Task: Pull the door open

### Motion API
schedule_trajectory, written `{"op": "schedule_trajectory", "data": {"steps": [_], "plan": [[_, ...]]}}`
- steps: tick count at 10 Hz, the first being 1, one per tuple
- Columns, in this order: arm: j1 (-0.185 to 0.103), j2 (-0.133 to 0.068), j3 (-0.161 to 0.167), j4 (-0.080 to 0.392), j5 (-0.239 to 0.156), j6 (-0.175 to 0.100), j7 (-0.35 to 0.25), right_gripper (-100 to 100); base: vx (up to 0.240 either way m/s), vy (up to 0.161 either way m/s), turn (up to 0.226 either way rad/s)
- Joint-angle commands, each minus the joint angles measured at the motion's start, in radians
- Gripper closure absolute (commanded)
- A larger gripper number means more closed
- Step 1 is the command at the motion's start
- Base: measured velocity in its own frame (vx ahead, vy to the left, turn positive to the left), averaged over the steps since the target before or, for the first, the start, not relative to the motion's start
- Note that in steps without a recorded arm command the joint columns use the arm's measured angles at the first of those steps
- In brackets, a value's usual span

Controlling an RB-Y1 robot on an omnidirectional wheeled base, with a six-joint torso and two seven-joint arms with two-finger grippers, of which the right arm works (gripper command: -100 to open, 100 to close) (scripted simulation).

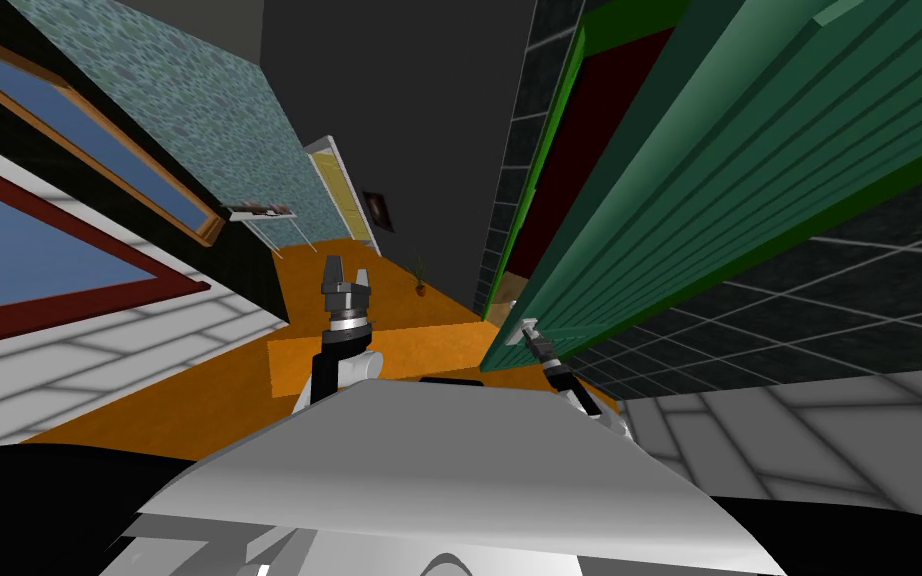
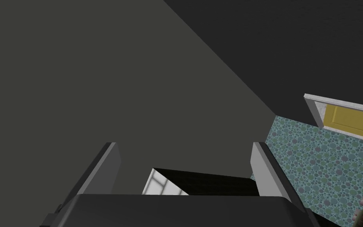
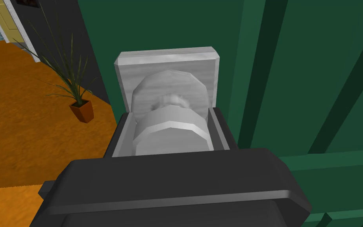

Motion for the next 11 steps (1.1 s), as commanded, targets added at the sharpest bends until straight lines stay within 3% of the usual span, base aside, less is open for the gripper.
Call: {"op": "schedule_trajectory", "data": {"steps": [1,3,11], "plan": [[0.003,0.003,0.005,-0.001,0.001,0.000,-0.001,100,-0.023,-0.007,0.004],[0.003,0.003,0.005,-0.001,0.001,0.000,-0.001,100,-0.010,0.001,-0.011],[0.013,-0.073,0.049,0.047,0.032,-0.098,-0.086,100,-0.192,-0.111,0.167]]}}
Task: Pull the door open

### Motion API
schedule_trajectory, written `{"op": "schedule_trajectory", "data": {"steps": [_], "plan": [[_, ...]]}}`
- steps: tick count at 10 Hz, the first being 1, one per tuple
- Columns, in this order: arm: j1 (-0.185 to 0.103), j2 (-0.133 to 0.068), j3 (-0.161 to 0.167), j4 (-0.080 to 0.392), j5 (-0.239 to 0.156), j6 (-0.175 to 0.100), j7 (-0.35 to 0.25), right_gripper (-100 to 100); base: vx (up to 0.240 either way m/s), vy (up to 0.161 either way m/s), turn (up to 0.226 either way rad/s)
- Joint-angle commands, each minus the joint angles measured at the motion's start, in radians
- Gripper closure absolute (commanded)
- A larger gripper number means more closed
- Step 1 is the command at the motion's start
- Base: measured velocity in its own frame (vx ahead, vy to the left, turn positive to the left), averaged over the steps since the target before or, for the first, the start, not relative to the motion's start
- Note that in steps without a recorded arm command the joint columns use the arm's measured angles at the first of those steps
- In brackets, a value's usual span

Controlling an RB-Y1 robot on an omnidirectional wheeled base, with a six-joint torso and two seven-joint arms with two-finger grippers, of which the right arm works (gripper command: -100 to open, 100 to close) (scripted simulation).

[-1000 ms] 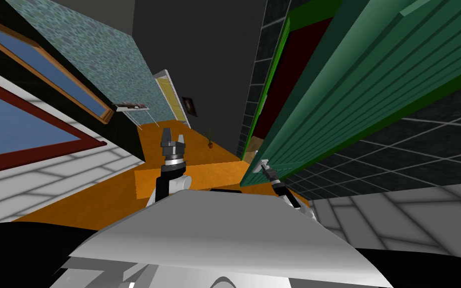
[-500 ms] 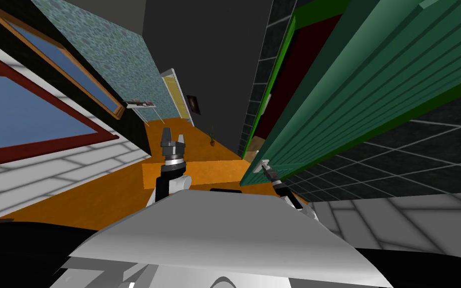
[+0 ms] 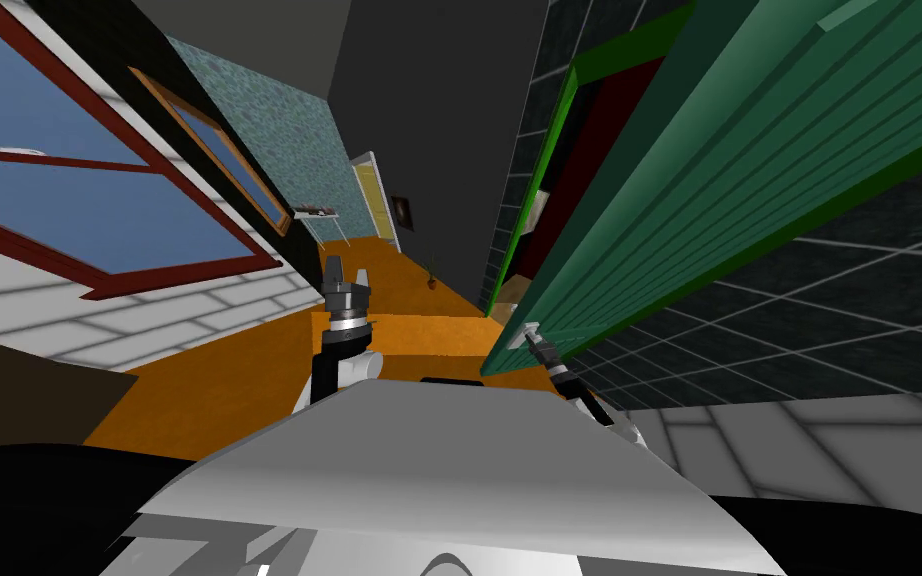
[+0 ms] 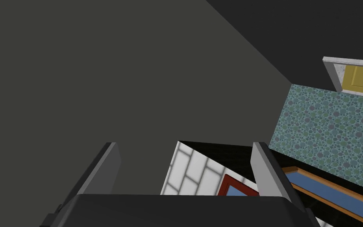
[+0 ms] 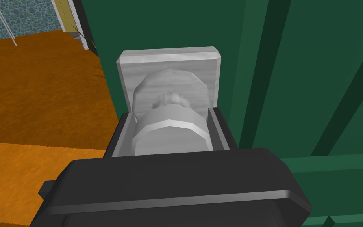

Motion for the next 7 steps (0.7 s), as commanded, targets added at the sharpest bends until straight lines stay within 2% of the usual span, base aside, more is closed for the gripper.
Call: {"op": "schedule_trajectory", "data": {"steps": [1,3,4,7], "plan": [[0.002,-0.014,0.005,0.005,0.005,-0.021,-0.016,100,-0.177,-0.102,0.105],[0.004,-0.028,0.015,0.014,0.011,-0.040,-0.032,100,-0.179,-0.084,0.128],[0.002,-0.022,0.014,0.015,0.009,-0.031,-0.026,100,-0.075,-0.038,0.037],[0.005,-0.038,0.027,0.030,0.020,-0.062,-0.047,100,-0.143,-0.080,0.118]]}}
